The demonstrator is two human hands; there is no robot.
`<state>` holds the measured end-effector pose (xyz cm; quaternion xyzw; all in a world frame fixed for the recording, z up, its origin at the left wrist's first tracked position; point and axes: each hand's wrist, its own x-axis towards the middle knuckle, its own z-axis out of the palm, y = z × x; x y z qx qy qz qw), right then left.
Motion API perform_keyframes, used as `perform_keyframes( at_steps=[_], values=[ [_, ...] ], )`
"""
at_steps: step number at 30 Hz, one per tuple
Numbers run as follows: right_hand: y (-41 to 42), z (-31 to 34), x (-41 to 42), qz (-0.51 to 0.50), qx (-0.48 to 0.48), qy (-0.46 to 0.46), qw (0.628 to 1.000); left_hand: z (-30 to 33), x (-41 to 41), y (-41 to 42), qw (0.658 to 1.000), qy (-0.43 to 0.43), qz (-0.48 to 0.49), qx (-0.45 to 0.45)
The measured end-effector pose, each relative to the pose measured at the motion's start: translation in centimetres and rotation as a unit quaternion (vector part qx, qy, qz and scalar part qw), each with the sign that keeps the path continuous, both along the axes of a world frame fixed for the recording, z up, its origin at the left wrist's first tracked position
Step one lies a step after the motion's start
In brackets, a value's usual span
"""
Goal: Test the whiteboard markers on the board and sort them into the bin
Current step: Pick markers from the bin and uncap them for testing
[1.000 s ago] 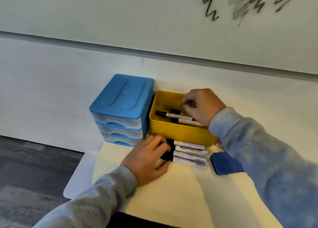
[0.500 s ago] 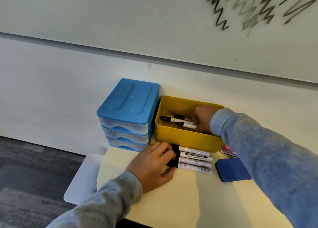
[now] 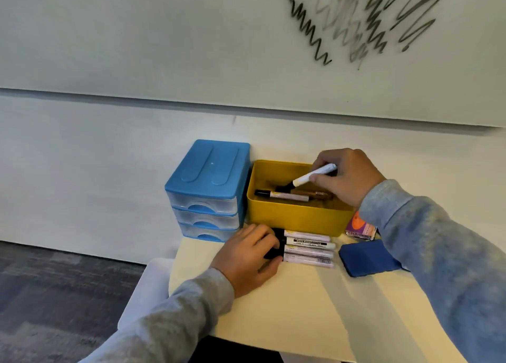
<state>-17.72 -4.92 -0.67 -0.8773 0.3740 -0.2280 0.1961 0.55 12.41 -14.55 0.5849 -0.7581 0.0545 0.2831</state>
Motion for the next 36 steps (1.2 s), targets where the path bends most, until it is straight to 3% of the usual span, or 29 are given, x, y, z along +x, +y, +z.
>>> perform_keyframes(
  at_steps=[4, 9, 15, 19, 27, 32, 36],
  values=[
    [1.6, 1.1, -1.9, -0.031, 0.048, -0.171, 0.984, 2.5, -0.1, -0.2, 0.999, 0.044, 0.007, -0.03],
    [4.4, 2.0, -2.7, -0.009, 0.181, -0.349, 0.919, 8.5, -0.4, -1.6, 0.988, 0.138, 0.016, -0.071],
    [7.1, 1.9, -1.7, 0.03, 0.22, -0.377, 0.899, 11.4, -0.9, -2.3, 0.993, 0.116, -0.018, -0.007],
    [8.0, 1.1, -1.3, 0.048, 0.238, -0.409, 0.88, 11.1, -1.8, -2.3, 0.995, 0.096, -0.006, -0.02],
    [8.6, -1.8, -2.3, -0.023, 0.286, -0.436, 0.853, 9.6, -2.5, -2.1, 0.993, 0.112, -0.007, 0.034],
    [8.8, -2.2, -1.9, -0.003, 0.312, -0.43, 0.847, 9.6, -2.7, -2.0, 0.993, 0.118, -0.001, 0.005],
    [8.5, -2.2, -1.7, 0.002, 0.323, -0.444, 0.836, 10.4, -2.6, -2.0, 0.997, 0.074, 0.006, -0.033]
  ],
)
